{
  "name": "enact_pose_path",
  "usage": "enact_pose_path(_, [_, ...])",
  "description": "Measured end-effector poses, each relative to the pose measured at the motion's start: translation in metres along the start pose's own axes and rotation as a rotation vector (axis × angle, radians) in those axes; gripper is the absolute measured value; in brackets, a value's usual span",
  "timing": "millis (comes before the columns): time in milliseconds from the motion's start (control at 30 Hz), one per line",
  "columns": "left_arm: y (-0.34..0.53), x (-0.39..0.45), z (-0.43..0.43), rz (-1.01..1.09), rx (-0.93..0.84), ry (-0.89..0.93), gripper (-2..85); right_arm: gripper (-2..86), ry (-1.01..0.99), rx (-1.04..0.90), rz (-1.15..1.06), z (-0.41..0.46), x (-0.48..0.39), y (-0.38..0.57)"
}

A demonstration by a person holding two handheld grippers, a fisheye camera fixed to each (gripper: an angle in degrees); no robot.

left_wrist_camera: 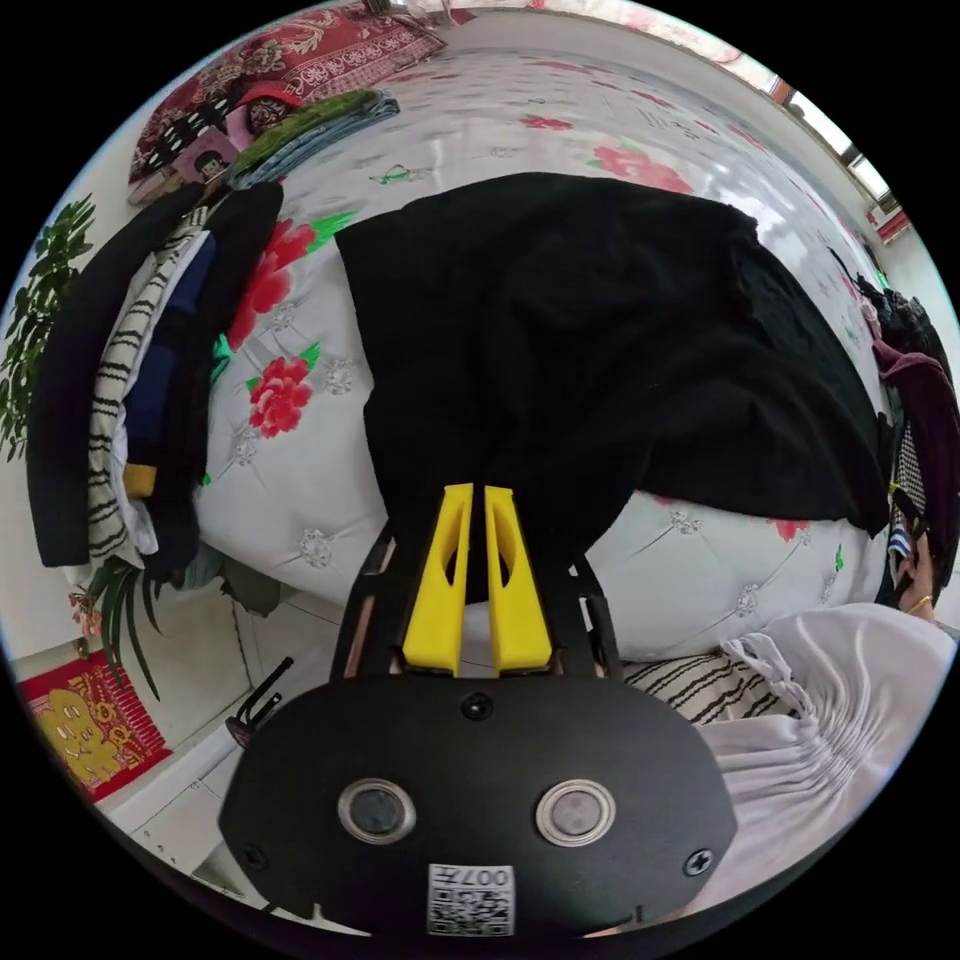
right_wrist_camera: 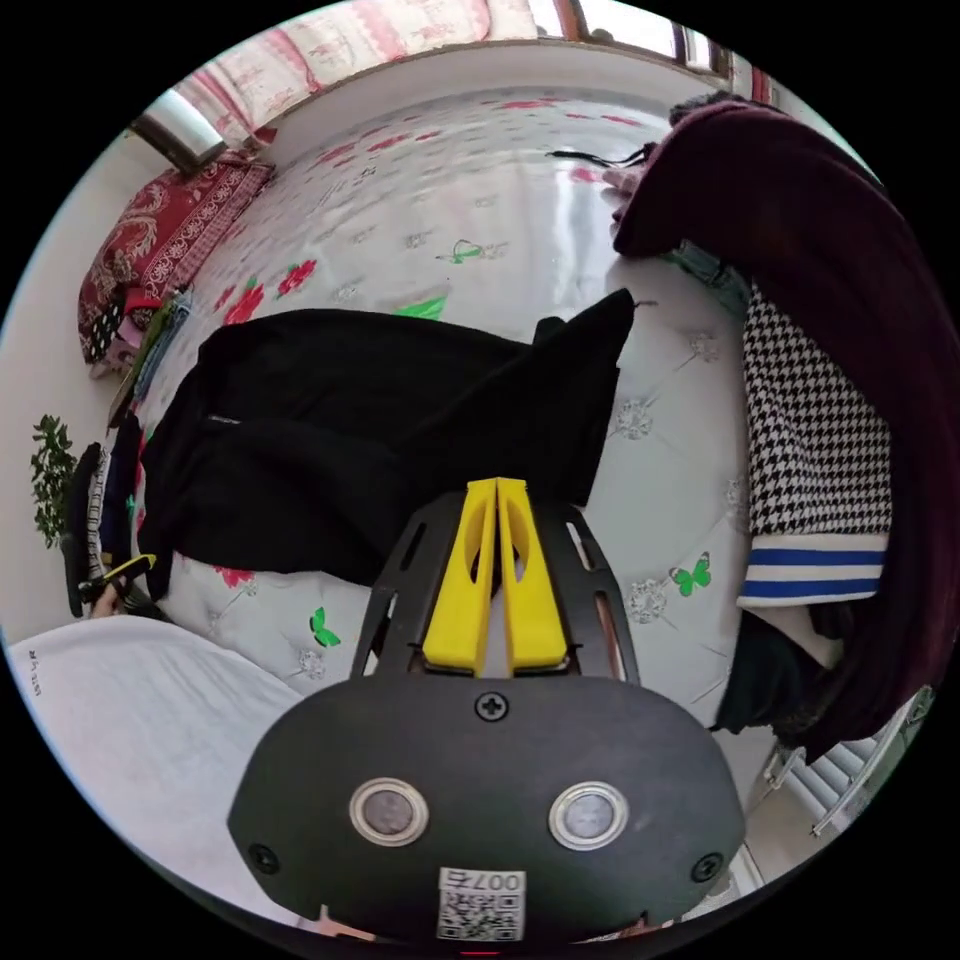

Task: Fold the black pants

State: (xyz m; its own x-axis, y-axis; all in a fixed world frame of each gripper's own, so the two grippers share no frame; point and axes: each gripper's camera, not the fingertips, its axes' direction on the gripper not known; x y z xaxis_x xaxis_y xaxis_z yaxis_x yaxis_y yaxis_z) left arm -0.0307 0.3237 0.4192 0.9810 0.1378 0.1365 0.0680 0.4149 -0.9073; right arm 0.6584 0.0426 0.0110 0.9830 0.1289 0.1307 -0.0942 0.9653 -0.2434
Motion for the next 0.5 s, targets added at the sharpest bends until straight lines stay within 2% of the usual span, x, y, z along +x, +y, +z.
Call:
enact_pose_path(167, [0.015,-0.045,-0.014,-0.046,0.033,-0.010,-0.9,-0.2,-0.006,0.334,0.059,-0.111,0.028,0.018])
enact_pose_path(233, [0.018,-0.054,-0.013,-0.056,0.040,0.024,-0.9,0.0,0.032,0.396,0.031,-0.138,0.038,0.024])
enact_pose_path(333, [0.019,-0.057,-0.009,-0.072,0.060,0.048,-1.0,0.4,-0.004,0.328,0.051,-0.122,0.052,0.022])
enact_pose_path(400, [0.017,-0.055,-0.003,-0.082,0.044,0.052,-1.0,1.1,-0.107,0.192,0.123,-0.076,0.062,0.021])
enact_pose_path(500, [0.013,-0.049,0.007,-0.068,0.003,0.037,-1.0,1.5,-0.128,0.050,0.230,-0.016,0.062,0.026])
